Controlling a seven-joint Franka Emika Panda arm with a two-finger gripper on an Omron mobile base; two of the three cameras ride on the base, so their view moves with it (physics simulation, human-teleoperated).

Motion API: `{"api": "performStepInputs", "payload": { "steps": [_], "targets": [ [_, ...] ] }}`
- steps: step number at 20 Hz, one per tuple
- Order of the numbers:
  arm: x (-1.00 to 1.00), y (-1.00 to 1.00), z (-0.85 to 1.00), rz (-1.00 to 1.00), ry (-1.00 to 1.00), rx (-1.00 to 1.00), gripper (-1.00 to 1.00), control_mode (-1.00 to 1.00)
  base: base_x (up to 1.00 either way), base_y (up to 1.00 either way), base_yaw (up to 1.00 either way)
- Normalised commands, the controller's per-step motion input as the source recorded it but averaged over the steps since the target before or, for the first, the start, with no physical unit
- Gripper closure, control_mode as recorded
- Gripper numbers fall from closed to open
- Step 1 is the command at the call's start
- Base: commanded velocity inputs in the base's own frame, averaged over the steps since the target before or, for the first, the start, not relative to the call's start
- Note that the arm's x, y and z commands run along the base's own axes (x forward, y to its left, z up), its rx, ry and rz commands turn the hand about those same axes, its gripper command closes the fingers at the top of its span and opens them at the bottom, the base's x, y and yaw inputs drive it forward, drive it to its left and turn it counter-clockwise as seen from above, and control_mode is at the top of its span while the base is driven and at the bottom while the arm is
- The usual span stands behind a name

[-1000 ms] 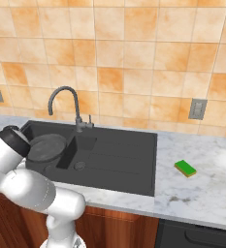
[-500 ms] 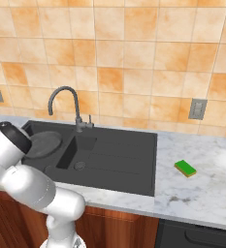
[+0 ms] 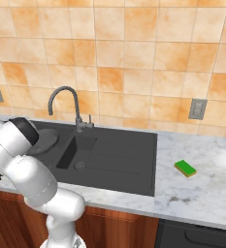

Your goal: Pick the pan and sponge and place them into the sink. Then turn on the water.

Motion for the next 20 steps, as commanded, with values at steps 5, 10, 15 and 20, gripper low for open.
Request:
{"api": "performStepInputs", "payload": {
  "steps": [5, 10, 15, 20],
  "targets": [
    [0.28, 0.00, -0.50, 0.10, 0.07, 0.00, 1.00, -1.00, 0.00, 0.00, 0.00],
    [0.37, 0.00, -0.50, 0.00, 0.08, 0.00, 1.00, -1.00, 0.00, 0.00, 0.00],
    [0.08, 0.17, -0.04, 0.00, 0.01, -0.07, -1.00, -1.00, 0.00, 0.00, 0.00],
    [-0.09, 0.10, 0.00, 0.00, 0.00, -0.15, -1.00, -1.00, 0.00, 0.00, 0.00]
  ]
}}
